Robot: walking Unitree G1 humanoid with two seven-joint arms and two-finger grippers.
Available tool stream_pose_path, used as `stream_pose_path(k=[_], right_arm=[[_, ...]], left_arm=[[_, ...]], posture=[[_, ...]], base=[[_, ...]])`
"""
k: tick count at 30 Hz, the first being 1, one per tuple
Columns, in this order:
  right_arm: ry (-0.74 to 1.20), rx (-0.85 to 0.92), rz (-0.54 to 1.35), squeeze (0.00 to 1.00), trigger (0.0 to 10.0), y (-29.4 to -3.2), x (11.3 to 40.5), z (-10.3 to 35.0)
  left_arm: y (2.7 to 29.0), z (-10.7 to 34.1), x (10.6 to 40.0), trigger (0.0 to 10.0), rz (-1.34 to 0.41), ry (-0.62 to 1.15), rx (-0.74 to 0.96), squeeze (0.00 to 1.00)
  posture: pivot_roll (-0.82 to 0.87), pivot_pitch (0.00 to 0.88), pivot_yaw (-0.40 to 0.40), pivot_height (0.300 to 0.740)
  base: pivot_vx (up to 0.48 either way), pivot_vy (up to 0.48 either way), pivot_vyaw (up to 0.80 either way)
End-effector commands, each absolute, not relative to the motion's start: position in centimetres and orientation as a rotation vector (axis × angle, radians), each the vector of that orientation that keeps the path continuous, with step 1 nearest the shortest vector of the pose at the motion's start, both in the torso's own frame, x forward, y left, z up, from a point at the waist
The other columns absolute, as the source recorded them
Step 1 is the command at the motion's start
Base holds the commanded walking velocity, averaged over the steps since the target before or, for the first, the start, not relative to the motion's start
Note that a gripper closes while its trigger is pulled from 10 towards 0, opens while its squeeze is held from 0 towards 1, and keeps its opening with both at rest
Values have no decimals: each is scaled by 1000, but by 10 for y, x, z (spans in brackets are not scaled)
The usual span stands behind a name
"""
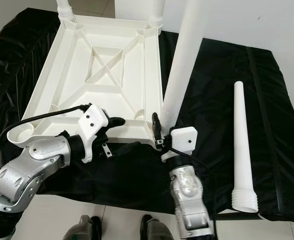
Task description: Building children table
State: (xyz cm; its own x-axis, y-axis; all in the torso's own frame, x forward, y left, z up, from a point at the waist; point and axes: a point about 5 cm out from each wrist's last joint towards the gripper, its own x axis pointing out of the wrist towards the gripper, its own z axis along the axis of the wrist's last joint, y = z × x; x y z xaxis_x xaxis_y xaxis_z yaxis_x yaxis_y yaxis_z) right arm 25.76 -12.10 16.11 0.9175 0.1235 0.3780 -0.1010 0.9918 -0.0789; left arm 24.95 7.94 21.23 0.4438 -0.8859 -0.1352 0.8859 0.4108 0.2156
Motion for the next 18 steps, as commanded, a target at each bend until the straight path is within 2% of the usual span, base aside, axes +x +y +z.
stream_pose_path(k=[1,6,18], right_arm=[[-136,-127,-17,0,10000,-143,254,110],[-144,-100,-111,0,10000,-145,255,108],[-168,-8,-121,0,10000,-146,252,109]], left_arm=[[78,214,245,10000,-1130,-2,272,0],[79,214,246,10000,-1127,-1,273,0],[80,216,246,10000,-1121,-5,276,0]], posture=[[65,245,-30,740],[71,248,-30,740],[73,249,-29,740]], base=[[0,0,0],[0,0,0],[0,0,0]])
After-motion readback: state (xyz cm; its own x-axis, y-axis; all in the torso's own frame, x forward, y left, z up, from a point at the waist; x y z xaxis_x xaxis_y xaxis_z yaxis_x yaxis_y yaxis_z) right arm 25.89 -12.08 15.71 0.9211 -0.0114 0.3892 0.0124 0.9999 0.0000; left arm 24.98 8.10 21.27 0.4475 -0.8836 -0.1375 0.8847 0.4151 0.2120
